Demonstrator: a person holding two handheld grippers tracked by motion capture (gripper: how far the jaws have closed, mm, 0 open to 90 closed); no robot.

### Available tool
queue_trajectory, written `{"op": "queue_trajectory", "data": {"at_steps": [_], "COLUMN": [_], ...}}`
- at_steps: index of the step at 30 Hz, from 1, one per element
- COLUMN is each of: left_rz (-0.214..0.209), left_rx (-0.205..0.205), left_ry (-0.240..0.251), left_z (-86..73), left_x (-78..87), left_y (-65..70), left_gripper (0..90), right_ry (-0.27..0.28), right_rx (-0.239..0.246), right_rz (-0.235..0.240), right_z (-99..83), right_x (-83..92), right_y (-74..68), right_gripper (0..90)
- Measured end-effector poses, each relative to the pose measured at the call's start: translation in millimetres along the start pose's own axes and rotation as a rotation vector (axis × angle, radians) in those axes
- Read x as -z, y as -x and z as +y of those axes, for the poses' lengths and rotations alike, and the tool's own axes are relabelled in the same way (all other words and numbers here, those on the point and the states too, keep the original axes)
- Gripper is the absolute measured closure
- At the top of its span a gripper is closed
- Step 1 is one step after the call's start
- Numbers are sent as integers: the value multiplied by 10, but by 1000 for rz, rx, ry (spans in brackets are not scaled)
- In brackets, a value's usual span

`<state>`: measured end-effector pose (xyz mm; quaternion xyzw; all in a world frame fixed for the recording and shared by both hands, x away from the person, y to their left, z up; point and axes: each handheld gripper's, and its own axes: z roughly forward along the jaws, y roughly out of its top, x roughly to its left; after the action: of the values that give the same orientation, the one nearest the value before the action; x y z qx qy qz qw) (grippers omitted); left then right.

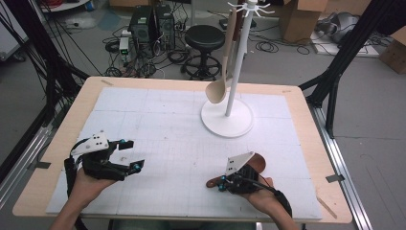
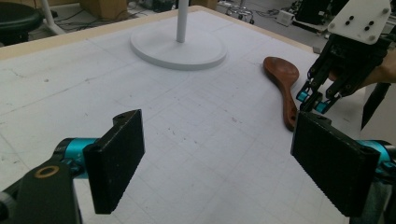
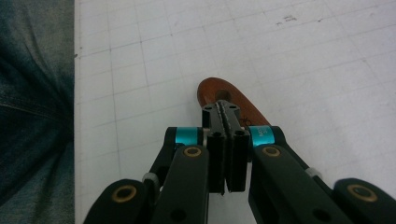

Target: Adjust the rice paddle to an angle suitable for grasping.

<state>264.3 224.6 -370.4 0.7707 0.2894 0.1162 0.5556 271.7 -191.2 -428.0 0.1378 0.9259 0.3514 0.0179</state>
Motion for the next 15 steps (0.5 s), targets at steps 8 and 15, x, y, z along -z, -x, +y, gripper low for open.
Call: {"op": "queue_trajectory", "data": {"at_steps": [8, 15], "left_rz": [2, 1], "left_rx": [6, 3], "left_ry": [5, 1], "left_z": [-4, -5], "left_x": [13, 6], "left_y": [-8, -8], "left_gripper": [181, 181], "right_ry": [-8, -16], "right_rx": [15, -6], "right_rz": [-26, -75], "right_z": [95, 180], "right_x": [-87, -176], "right_y": [55, 176], "right_gripper": [897, 897]}}
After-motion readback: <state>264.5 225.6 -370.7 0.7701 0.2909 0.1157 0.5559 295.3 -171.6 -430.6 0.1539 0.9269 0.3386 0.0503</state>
